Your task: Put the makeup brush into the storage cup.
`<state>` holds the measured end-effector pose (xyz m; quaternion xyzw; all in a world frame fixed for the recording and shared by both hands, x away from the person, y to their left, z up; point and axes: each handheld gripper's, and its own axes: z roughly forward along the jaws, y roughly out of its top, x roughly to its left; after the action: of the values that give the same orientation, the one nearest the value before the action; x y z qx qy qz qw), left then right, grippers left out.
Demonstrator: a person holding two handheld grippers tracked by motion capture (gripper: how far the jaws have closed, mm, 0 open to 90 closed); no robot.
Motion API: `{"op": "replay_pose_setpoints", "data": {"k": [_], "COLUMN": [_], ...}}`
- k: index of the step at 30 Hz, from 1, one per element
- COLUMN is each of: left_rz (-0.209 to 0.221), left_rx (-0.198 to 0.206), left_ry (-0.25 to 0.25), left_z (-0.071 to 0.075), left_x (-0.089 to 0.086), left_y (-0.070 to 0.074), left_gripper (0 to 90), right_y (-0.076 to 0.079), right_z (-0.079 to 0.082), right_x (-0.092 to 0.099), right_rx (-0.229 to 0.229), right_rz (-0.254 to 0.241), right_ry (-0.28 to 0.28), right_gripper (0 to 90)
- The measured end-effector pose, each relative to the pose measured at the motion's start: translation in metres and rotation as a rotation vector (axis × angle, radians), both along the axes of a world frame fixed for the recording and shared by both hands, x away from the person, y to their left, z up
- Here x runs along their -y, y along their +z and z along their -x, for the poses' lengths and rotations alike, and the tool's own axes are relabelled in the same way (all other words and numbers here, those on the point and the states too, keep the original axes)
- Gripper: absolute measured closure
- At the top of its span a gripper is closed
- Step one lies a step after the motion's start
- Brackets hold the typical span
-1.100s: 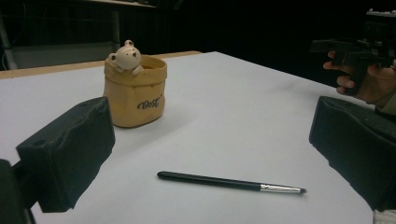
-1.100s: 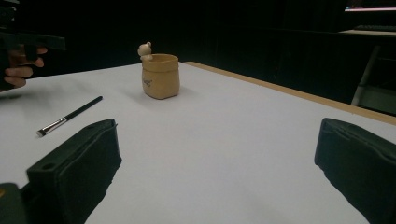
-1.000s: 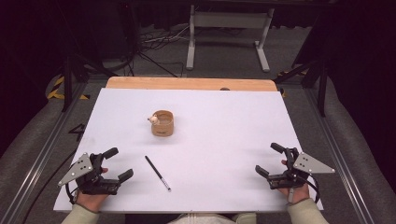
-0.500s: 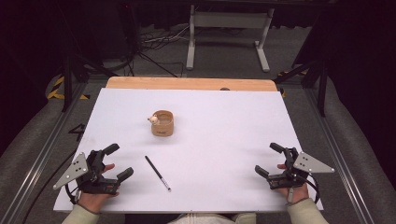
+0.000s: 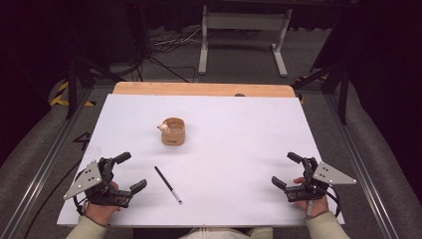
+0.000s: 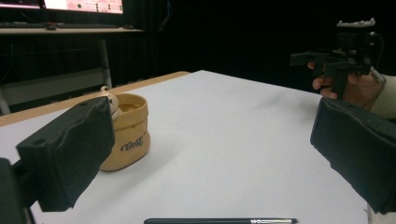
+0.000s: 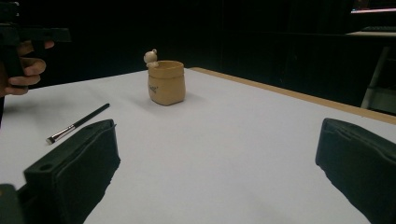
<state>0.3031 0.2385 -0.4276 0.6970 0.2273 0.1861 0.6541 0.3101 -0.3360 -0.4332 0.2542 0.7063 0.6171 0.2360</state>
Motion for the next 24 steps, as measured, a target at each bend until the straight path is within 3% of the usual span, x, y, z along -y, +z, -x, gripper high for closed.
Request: {"op": "replay_pose_setpoints", "data": {"k": [12, 15, 18, 24], "left_rz": [-0.024, -0.052, -0.055, -0.115], "left_rx": [0.011, -0.027, -0.026, -0.058], "left_ry": [-0.011, -0.045, -0.06, -0.097], "left_z": [-0.008, -0.011, -0.014, -0.021], "left_x": [0.01, 0.015, 0.017, 0.027], "left_y": [0.01, 0.016, 0.018, 0.027], "left_gripper": [2.9, 4.8, 5.0, 2.4], "right_y": [0.0, 0.0, 0.0, -0.001], "right_z": [0.0, 0.0, 0.0, -0.001], "right_x": [-0.001, -0.001, -0.001, -0.002], "right_rx": [0.006, 0.008, 0.005, 0.001], "right_rz": [0.004, 0.006, 0.008, 0.008], "right_ry": [0.003, 0.001, 0.003, 0.004], "right_gripper": [0.0, 0.1, 0.1, 0.1]}}
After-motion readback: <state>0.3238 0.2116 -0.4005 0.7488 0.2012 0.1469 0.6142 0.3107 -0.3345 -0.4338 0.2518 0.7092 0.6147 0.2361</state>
